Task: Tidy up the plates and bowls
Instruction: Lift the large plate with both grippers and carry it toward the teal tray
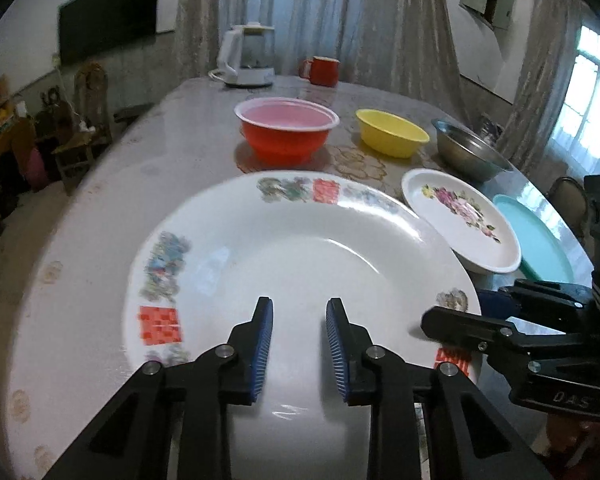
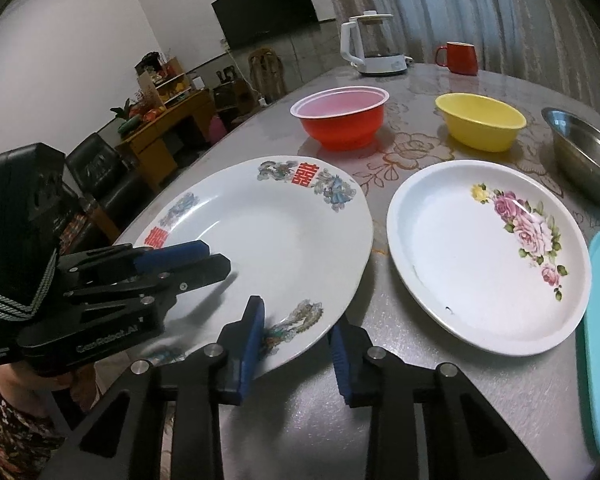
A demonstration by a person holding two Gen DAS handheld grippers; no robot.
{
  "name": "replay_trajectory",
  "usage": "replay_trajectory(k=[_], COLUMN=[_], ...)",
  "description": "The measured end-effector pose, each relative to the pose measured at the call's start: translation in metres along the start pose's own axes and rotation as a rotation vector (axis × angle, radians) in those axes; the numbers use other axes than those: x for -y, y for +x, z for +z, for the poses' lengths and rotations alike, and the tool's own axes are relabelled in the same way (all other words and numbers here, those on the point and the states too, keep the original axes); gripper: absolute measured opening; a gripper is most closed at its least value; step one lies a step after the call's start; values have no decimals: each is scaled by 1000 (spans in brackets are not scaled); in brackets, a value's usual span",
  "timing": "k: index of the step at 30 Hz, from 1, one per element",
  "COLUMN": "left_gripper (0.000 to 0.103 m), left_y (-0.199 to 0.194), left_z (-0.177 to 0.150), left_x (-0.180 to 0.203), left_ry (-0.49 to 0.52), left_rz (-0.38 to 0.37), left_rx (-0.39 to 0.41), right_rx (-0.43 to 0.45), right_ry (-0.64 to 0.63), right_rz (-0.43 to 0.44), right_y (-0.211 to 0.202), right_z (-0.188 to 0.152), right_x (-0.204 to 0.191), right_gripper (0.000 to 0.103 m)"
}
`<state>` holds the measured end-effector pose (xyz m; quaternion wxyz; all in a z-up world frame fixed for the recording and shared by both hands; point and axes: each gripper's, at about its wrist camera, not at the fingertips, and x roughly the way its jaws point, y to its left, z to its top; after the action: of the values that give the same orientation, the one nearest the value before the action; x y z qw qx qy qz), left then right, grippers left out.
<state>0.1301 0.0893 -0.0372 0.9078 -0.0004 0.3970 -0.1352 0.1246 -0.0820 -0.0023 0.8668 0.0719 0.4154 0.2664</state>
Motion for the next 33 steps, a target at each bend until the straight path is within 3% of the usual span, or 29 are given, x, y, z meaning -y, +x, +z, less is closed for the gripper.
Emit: replay_trajectory(k=[1,3,5,8,12,16,22,25,33], left_gripper=[32,53,68,68,69,66,49,48,48], left_y=[-4,-12,-17,-19,-5,8,9,4,-9], left_z=[1,4,7,12,17,14,5,-1,-17], left_x=[-2,-12,-22,-38,-46,-53,-43,-36,-18], left_ry=[-4,-34,-71,-97,-73,-93,-39,-5,1], left_rz=[16,38,64,77,108,36,142,184,180], left_rx=[14,46,61,77,30,-29,-30,-21,-14], right_rx=[-1,-1,3,8,10,15,12,6,-26], right_ry=[-3,-10,-18,-21,-17,-12,-28,-40,-52], right_rz=[-1,-6,-11,-15,-18,-15,-17,-13,-13], right_y=[0,-2,-4,-7,-7,-8,-7,-7,-20], right_z=[0,0,-1,-1,-2,-3,-2,-1,-9], right_x=[0,-1,-1,-1,-1,0,-1,-1,4], right_gripper=[31,31,31,31,31,31,31,31,32])
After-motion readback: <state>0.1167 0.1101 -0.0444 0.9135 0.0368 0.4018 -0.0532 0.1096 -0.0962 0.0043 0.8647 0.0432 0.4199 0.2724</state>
